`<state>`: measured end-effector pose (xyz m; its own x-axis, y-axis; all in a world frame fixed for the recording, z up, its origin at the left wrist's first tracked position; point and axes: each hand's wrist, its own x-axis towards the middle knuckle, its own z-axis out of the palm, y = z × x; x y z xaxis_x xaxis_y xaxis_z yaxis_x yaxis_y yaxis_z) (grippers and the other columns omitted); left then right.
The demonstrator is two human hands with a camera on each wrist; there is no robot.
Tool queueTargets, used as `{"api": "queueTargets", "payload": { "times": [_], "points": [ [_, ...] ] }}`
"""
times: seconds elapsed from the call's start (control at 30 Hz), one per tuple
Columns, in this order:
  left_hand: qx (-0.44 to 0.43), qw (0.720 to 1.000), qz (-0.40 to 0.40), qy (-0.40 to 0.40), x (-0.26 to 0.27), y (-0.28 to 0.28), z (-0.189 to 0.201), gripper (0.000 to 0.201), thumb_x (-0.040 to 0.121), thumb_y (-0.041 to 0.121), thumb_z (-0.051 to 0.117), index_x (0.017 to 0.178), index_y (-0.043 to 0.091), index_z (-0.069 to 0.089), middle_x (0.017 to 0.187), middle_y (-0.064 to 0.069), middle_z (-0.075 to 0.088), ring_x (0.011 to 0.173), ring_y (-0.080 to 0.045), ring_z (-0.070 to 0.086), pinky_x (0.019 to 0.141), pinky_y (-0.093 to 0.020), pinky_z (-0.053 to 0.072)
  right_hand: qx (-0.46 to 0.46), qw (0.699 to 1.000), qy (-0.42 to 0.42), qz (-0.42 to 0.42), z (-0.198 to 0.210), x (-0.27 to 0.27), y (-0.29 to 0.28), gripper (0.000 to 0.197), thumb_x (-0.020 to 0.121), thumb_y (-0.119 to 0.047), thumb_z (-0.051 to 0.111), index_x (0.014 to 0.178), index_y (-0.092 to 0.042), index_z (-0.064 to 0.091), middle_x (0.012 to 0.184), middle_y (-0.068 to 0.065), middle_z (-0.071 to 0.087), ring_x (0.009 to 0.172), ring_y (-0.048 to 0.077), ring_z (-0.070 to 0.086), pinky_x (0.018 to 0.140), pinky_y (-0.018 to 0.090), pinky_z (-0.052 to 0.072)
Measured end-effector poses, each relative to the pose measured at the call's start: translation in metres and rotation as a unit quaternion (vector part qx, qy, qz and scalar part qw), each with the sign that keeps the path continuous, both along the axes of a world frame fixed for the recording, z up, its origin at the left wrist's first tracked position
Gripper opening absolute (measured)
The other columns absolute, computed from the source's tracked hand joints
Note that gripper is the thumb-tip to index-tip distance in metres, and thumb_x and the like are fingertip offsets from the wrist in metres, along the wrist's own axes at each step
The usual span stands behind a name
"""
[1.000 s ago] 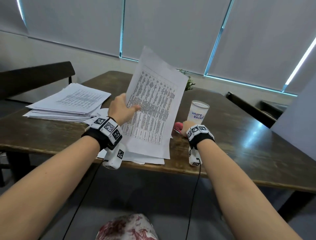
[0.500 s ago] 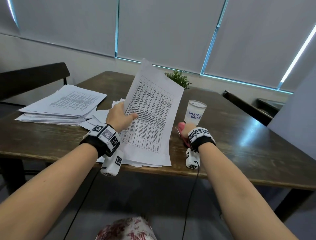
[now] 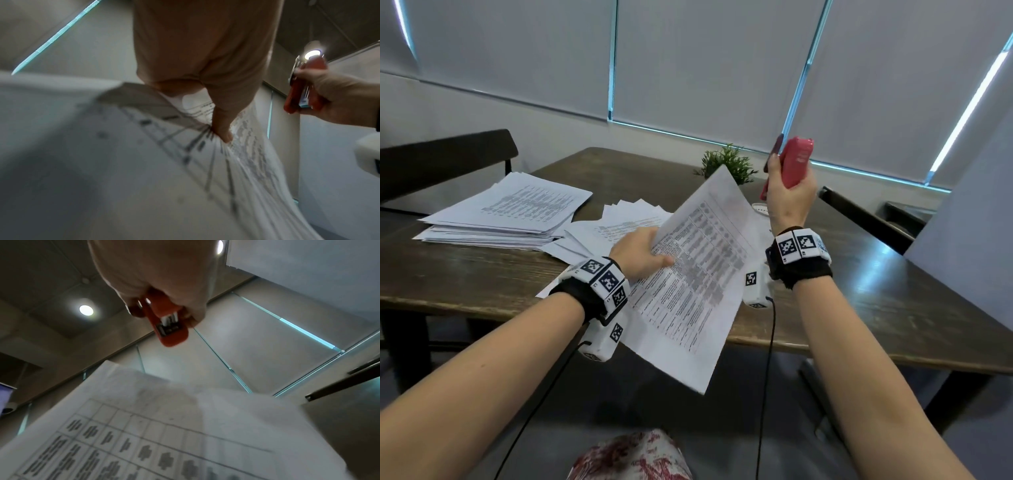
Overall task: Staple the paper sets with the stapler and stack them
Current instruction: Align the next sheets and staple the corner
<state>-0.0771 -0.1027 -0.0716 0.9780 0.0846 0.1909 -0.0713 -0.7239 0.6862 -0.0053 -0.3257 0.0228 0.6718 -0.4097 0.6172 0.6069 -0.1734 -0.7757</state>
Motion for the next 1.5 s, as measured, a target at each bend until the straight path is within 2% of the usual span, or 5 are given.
{"api": "queueTargets", "payload": {
  "times": [0.2,0.57,1.2,1.37,1.5],
  "points": [
    [0.022,0.998,-0.054,0.033,-0.01,-0.004,-0.009,0.042,0.075,0.042,0.08,0.108,0.025,0.062,0.099,0.006,0.07,0.094,-0.017,0.066,0.09,-0.042,0.053,0.126,0.991,-0.022,0.051,-0.003,-0.013,0.013,0.037,0.095,-0.034,0.06,0.117,-0.004,0.057,0.072,-0.006,0.06,0.048,-0.005,0.055,0.051,0.017,0.047],
    [0.029,0.994,-0.105,0.025,-0.013,-0.006,-0.002,0.031,0.078,0.033,0.08,0.1,0.03,0.058,0.102,0.005,0.069,0.098,-0.018,0.065,0.094,-0.04,0.05,0.109,0.985,0.032,0.13,-0.001,-0.023,0.03,0.036,0.093,-0.05,0.056,0.093,-0.014,0.054,0.069,0.013,0.068,0.058,0.029,0.063,0.057,0.04,0.056],
    [0.062,0.987,-0.146,0.037,-0.01,-0.005,-0.008,0.033,0.076,0.037,0.08,0.1,0.031,0.058,0.096,0.012,0.069,0.095,-0.013,0.066,0.095,-0.042,0.05,0.151,0.985,0.059,0.068,-0.01,-0.01,0.03,0.046,0.089,-0.047,0.064,0.071,-0.005,0.061,0.058,0.005,0.06,0.035,0.019,0.045,0.038,0.029,0.044],
    [0.049,0.991,-0.122,0.033,-0.01,0.006,-0.003,0.038,0.077,0.034,0.08,0.107,0.021,0.063,0.102,0.004,0.07,0.096,-0.016,0.066,0.093,-0.042,0.051,-0.022,0.987,0.158,0.029,-0.011,-0.001,0.02,0.04,0.09,-0.053,0.058,0.087,-0.013,0.063,0.07,-0.004,0.058,0.062,0.012,0.057,0.063,0.026,0.043],
    [-0.033,0.999,-0.034,-0.002,-0.009,0.03,0.008,0.04,0.076,0.031,0.081,0.108,0.019,0.061,0.1,0.0,0.071,0.091,-0.018,0.069,0.087,-0.042,0.055,-0.108,0.965,0.229,-0.068,-0.035,0.022,0.008,0.047,0.085,-0.049,0.057,0.11,-0.01,0.044,0.098,0.007,0.06,0.09,0.03,0.059,0.077,0.036,0.046]
  ]
}}
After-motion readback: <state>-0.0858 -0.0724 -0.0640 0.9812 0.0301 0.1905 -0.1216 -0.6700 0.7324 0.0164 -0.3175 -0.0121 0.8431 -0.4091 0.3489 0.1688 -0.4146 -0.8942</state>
